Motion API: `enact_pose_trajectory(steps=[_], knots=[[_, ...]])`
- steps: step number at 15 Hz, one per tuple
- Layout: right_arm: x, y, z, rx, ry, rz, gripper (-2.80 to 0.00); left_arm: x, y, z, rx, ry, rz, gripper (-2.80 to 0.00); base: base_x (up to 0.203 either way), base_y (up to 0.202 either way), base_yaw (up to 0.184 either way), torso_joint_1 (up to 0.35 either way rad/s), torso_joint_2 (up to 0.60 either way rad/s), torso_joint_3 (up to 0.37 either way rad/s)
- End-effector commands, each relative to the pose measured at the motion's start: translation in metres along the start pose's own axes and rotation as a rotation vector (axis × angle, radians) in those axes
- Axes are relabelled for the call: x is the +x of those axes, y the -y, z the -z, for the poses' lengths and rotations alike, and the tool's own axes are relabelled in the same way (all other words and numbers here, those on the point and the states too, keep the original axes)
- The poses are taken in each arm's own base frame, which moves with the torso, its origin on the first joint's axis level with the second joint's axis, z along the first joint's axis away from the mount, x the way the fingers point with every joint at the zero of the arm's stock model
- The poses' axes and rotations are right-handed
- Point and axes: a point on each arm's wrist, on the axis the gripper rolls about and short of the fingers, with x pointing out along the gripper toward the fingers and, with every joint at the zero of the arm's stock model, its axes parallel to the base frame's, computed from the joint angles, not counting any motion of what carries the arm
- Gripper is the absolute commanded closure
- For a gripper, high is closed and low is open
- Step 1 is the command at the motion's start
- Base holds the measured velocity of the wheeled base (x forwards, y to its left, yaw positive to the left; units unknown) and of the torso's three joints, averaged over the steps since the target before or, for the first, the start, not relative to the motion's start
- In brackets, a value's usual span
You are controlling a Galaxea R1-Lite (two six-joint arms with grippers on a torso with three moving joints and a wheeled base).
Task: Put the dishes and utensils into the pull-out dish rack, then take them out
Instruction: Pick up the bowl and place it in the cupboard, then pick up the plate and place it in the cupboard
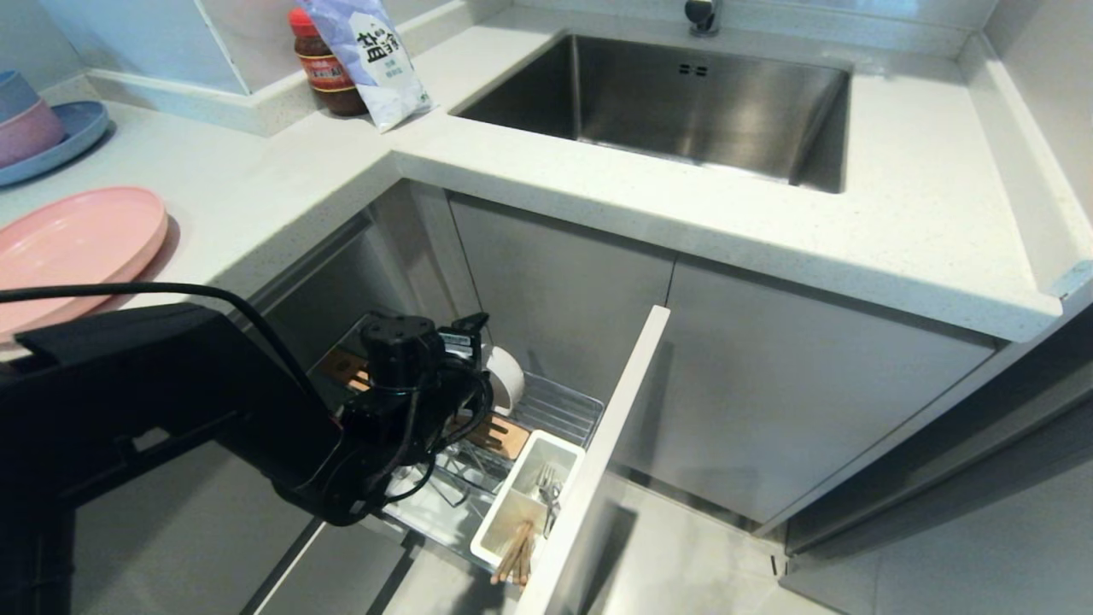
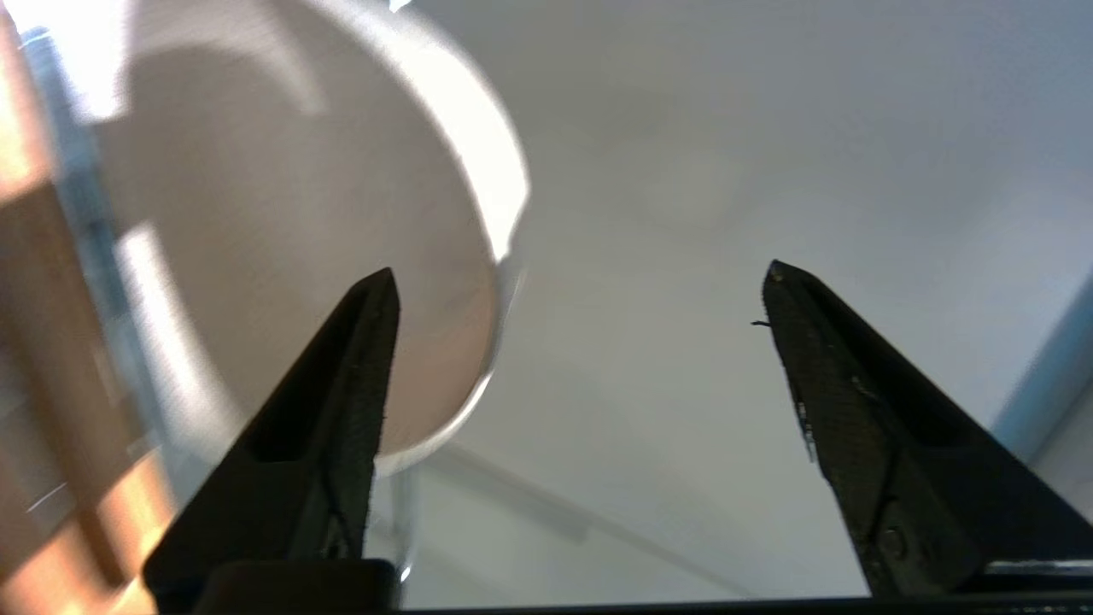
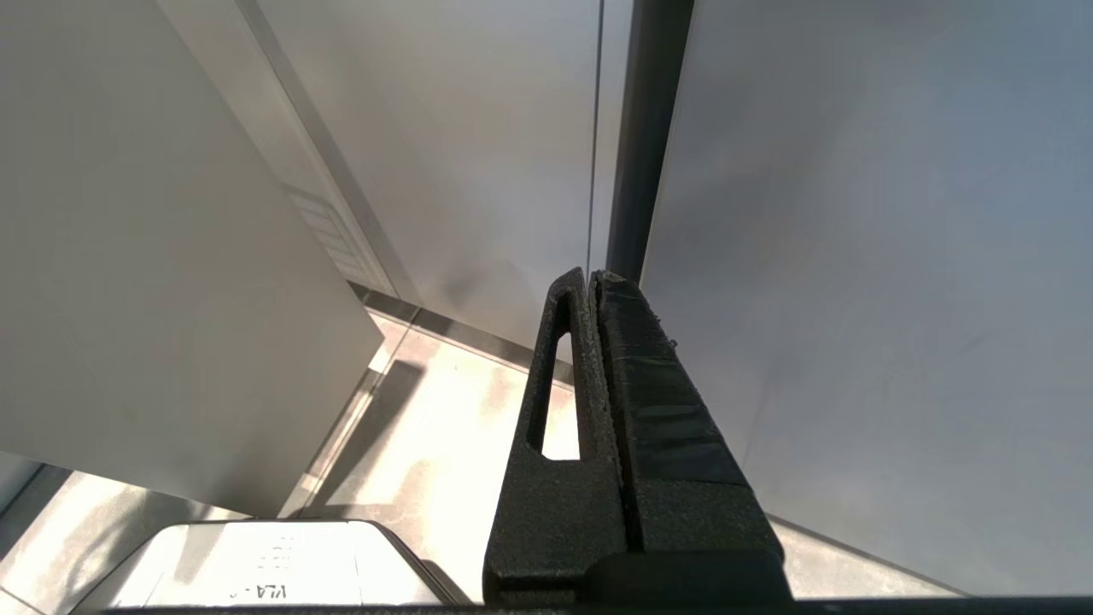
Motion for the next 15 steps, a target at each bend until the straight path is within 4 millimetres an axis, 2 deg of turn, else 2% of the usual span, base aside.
enact_pose_trajectory(steps=[1, 5, 6, 9, 12, 15], knots=[[0.000, 0.000, 0.000, 0.000, 0.001, 0.000, 0.00, -0.015, 0.016, 0.000, 0.002, -0.013, -0.032, -2.80, 0.000, 0.000, 0.000, 0.000, 0.00, 0.000], [0.000, 0.000, 0.000, 0.000, 0.001, 0.000, 0.00, -0.045, 0.036, 0.006, 0.038, -0.032, -0.129, -2.80, 0.000, 0.000, 0.000, 0.000, 0.00, 0.000], [0.000, 0.000, 0.000, 0.000, 0.001, 0.000, 0.00, -0.053, 0.041, 0.009, 0.051, -0.008, -0.144, 0.00, 0.000, 0.000, 0.000, 0.000, 0.00, 0.000], [0.000, 0.000, 0.000, 0.000, 0.001, 0.000, 0.00, -0.076, 0.057, 0.005, 0.076, 0.011, -0.170, 0.00, 0.000, 0.000, 0.000, 0.000, 0.00, 0.000], [0.000, 0.000, 0.000, 0.000, 0.001, 0.000, 0.00, -0.115, 0.087, 0.000, 0.076, -0.014, -0.127, 0.00, 0.000, 0.000, 0.000, 0.000, 0.00, 0.000], [0.000, 0.000, 0.000, 0.001, 0.001, 0.000, 0.00, -0.166, 0.136, -0.010, 0.135, -0.042, 0.060, 0.00, 0.000, 0.000, 0.000, 0.000, 0.00, 0.000]])
